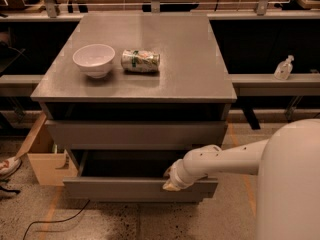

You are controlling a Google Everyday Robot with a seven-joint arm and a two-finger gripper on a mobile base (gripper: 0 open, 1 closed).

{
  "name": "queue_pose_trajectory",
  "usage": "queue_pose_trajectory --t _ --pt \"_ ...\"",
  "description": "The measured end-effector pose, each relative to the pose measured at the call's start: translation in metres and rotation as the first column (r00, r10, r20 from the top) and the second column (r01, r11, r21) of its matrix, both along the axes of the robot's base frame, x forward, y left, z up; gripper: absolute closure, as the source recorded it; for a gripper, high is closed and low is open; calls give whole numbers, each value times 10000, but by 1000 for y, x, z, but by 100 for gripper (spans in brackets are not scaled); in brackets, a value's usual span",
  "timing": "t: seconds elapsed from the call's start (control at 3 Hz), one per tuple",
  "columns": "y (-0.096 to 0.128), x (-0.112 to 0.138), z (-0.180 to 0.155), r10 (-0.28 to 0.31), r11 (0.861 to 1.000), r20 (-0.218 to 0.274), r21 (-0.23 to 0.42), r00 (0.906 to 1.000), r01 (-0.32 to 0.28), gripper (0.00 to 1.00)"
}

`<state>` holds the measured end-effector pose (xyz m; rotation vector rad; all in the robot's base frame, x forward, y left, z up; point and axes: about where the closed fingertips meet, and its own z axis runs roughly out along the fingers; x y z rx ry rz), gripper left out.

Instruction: Open middle drawer

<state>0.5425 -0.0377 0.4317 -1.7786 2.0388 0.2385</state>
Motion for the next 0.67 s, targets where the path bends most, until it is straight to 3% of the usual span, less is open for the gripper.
queue_pose_trajectory --t 0.33,0.67 --pt "0 0 3 -1 10000 -1 0 10000 1 100" --pt "-16 -26 7 -332 9994 -384 -135 9987 328 100"
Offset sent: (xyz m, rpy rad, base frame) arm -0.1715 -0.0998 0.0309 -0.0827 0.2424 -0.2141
